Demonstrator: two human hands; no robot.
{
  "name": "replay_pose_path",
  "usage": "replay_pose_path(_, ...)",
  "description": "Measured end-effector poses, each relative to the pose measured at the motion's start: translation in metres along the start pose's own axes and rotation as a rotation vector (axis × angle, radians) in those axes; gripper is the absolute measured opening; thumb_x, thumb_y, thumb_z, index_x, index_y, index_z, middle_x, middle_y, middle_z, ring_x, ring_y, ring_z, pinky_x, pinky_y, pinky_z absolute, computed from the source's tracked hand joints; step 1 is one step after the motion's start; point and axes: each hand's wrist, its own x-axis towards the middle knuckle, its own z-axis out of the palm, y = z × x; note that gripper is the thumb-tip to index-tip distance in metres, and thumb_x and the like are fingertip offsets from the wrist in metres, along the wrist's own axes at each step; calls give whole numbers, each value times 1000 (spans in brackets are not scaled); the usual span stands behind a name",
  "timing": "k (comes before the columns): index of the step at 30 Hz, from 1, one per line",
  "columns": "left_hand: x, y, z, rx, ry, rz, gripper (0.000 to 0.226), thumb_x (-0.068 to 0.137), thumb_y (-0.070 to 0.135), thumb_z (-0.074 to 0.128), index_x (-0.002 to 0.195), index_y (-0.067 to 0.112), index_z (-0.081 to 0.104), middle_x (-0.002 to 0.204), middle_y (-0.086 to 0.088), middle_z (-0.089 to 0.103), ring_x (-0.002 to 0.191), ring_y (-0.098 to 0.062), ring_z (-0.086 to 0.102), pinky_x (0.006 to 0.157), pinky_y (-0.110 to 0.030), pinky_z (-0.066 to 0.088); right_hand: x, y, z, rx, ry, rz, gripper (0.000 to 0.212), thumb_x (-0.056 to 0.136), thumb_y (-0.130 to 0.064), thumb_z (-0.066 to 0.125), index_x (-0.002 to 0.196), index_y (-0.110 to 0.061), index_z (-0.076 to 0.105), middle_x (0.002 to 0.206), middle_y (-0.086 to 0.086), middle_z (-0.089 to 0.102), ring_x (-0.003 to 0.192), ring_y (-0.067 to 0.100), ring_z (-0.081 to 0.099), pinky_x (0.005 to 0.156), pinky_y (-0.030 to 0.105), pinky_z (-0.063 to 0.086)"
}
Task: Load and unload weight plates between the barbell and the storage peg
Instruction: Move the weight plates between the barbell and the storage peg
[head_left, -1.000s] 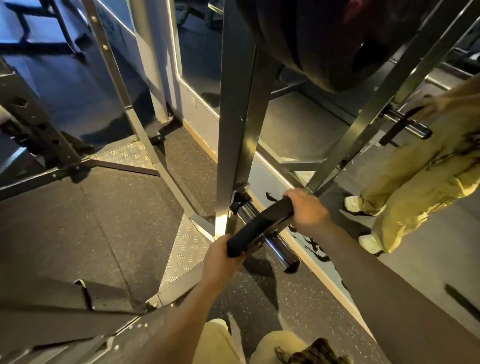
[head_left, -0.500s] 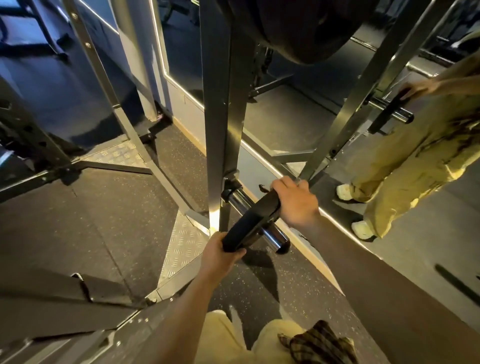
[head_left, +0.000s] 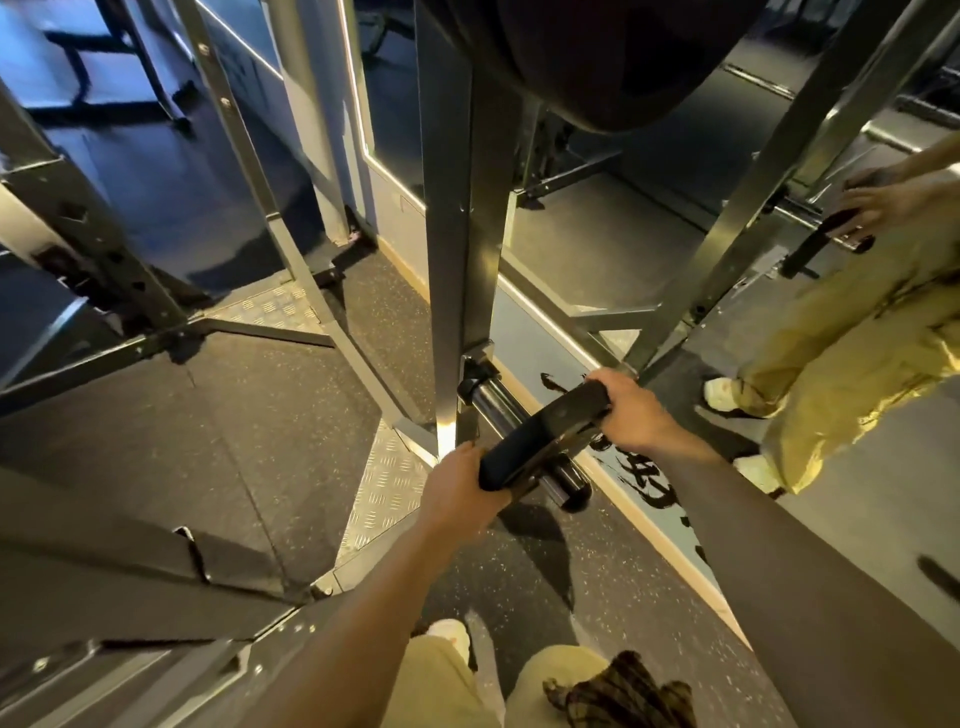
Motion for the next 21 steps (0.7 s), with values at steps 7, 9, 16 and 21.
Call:
replay_pose_path(7, -24, -33, 30, -339, -44, -175, 40, 83, 3, 69, 117, 19, 58, 99, 6, 65, 98, -17, 62, 74, -13, 41, -45, -39, 11, -546, 87, -97, 58, 84, -15, 68, 134, -23, 39, 135, 2, 40, 123, 37, 37, 87, 40, 48)
replay_pose_path(9, -24, -35, 35, -353, -27, -174, 38, 83, 1, 68, 117, 16, 59, 94, 7, 65, 90, -14, 63, 69, -10, 43, -50, -44, 15, -597, 101, -91, 63, 82, -15, 70, 136, -23, 37, 137, 3, 39, 125, 39, 36, 85, 40, 50)
replay_pose_path(16, -21, -14, 25, -134, -15, -80, 37, 82, 15, 73, 117, 19, 62, 99, 4, 68, 91, -13, 62, 81, -24, 49, -34, -9, -2, -263, 32, -47, 41, 86, -11, 62, 122, -26, 49, 127, -1, 45, 114, 29, 44, 88, 38, 41)
replay_pose_path(21, -10, 26, 11, 77, -89, 54, 24, 86, 28, 68, 109, 24, 62, 82, 13, 59, 76, -5, 55, 72, -16, 43, -14, 17, -7, 62, -52, 27, 31, 86, 0, 63, 115, -6, 58, 117, 12, 57, 109, 25, 53, 86, 27, 38)
